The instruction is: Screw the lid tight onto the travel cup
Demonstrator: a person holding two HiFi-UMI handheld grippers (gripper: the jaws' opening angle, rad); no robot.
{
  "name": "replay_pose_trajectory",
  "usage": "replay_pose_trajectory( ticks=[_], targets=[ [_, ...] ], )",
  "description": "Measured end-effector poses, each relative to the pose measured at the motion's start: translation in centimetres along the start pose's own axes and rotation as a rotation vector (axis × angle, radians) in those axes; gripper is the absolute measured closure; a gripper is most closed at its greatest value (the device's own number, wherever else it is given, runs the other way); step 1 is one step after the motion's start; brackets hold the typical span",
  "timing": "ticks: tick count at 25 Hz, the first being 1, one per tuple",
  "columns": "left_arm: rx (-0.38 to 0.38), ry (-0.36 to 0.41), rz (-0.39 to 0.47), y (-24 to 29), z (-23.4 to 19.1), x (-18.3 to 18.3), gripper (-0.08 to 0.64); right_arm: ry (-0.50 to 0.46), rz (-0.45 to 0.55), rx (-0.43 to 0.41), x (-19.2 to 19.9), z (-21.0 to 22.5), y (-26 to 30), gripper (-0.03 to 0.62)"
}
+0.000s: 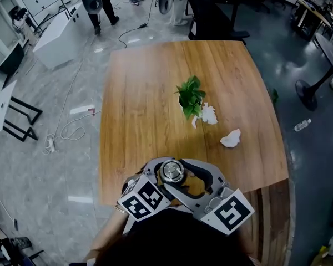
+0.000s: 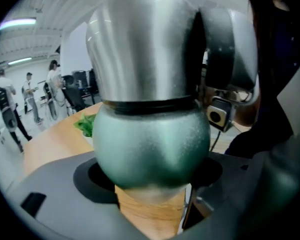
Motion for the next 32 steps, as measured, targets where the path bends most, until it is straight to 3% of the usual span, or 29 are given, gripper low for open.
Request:
replay_pose_trajectory(
  ticks=[2,3,6,8,9,11,15,17,23,26,30,32],
  targets=[
    [-0.075,-0.019,-0.015,0.1,-1.0,0.2,0.175,-0.029,0.003,0.053,0.2,0.1,0.2,0.344],
    [-0.073,-0.010,-0.014,0.0,-0.9,0.3,0.175,-0.024,0.011,0.048,0.1,-0.1,0.2,0.344],
    [0.098,0.075,0.023,-0.7,1.1,0.1,0.175,0.039,0.009,-0.092,-0.2,-1.0,-0.6,0.344],
    [0.224,0.167,0.027,-1.2,3.0,0.2,0.175,0.030,-0.020,-0.213,-0.1,-1.8,-1.1,0.344],
    [0.253,0.199,0.018,-1.2,3.5,0.4,0.175,0.013,-0.033,-0.250,0.0,-2.1,-1.2,0.344],
    [0.228,0.196,0.005,-0.8,3.5,0.5,0.175,-0.015,-0.040,-0.239,0.2,-2.1,-1.1,0.344],
    [0.046,0.080,-0.013,0.1,1.1,0.4,0.175,-0.013,-0.037,-0.051,0.6,-0.8,-0.5,0.345],
    [0.010,0.072,-0.022,0.2,0.7,0.5,0.175,-0.010,-0.038,-0.021,0.6,-0.7,-0.4,0.344],
    [0.246,0.232,0.001,-1.2,4.1,0.7,0.175,0.008,-0.057,-0.243,0.2,-2.9,-1.8,0.344],
    [0.177,0.206,-0.006,-0.7,3.4,0.4,0.175,0.028,-0.031,-0.199,0.2,-2.2,-1.6,0.344],
    [-0.035,0.078,-0.026,-0.1,0.2,0.2,0.175,-0.002,-0.010,0.014,0.2,-0.6,-0.5,0.345],
    [-0.043,0.070,-0.023,-0.2,-0.1,0.3,0.175,-0.017,-0.007,0.045,0.0,-0.6,-0.3,0.345]
  ],
)
Point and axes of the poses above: the fingertips, and each gripper's own axes: y forward along the fingers, z to its right, x out of its underside, the point moved 1 cm from there along -y, backward along the fingers, and after that the axes turned 5 degrees about -z, right-handed, at the moved point
